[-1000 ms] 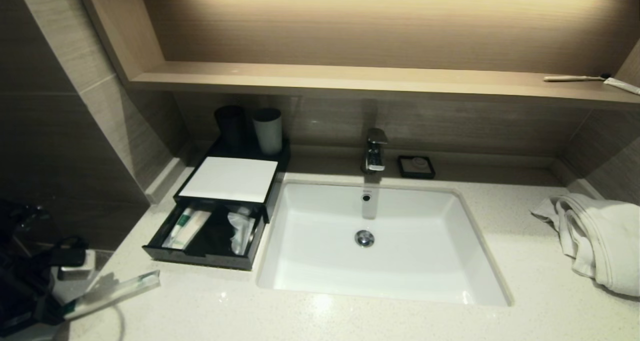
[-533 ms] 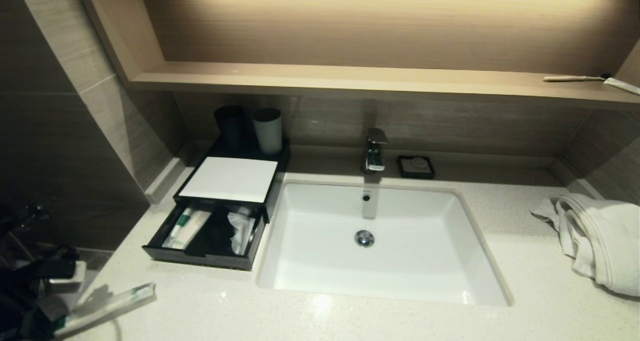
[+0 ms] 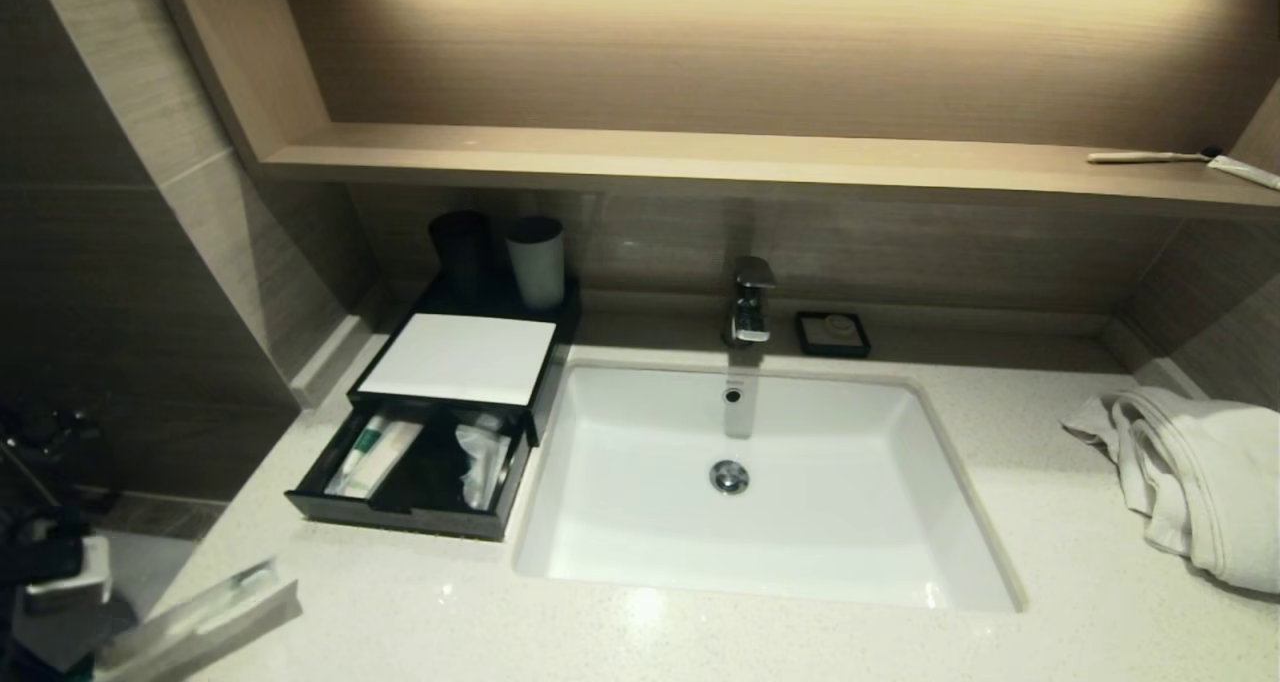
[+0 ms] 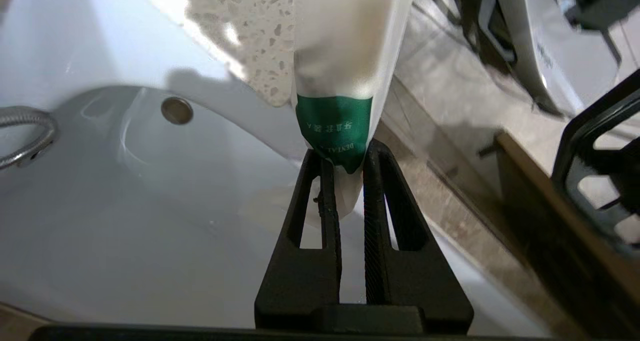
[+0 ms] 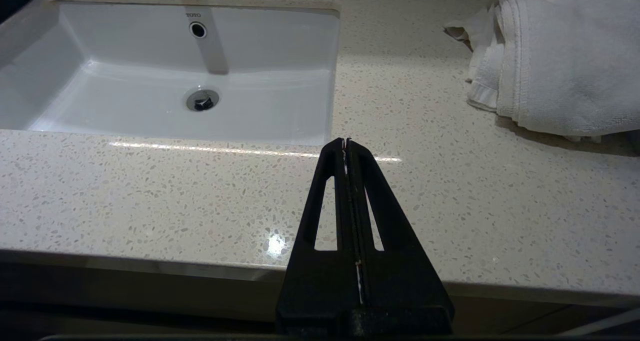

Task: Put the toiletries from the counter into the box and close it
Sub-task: Pick up the bathroom toiletry, then place the bathroom toiletry into the drawer

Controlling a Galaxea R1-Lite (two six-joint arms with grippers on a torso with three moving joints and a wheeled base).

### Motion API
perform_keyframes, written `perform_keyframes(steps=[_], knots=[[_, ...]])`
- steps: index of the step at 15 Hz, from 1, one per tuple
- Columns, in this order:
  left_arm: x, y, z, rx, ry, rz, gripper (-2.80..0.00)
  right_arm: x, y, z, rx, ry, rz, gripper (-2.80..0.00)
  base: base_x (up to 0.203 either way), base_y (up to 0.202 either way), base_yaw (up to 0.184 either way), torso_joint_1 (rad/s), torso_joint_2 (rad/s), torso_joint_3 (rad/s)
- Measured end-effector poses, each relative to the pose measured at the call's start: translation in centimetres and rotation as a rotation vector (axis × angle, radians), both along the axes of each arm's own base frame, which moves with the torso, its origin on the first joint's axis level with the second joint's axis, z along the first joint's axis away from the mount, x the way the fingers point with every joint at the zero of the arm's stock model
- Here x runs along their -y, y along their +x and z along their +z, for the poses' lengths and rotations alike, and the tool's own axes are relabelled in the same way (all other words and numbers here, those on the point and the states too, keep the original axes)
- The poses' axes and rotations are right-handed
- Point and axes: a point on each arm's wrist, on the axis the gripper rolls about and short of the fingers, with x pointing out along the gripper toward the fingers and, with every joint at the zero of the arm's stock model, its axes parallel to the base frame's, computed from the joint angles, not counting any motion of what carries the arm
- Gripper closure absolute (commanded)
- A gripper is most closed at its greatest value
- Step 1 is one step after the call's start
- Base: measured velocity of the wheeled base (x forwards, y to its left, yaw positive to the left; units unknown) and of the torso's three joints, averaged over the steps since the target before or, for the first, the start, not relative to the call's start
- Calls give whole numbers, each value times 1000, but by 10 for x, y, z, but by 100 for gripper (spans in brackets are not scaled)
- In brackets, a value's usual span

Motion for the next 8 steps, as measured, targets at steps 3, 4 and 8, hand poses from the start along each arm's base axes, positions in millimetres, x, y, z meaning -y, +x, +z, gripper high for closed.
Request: perform_keyframes(steps=[3, 4, 8], knots=[[6, -10, 16, 87, -22, 93, 0, 0, 0, 0, 0, 0, 0, 0, 0, 0, 0, 0, 0, 0], [8, -13, 22, 113, -21, 133, 0, 0, 0, 0, 0, 0, 0, 0, 0, 0, 0, 0, 0, 0], [11, -16, 45, 187, -32, 323, 0, 0, 0, 0, 0, 0, 0, 0, 0, 0, 0, 0, 0, 0]])
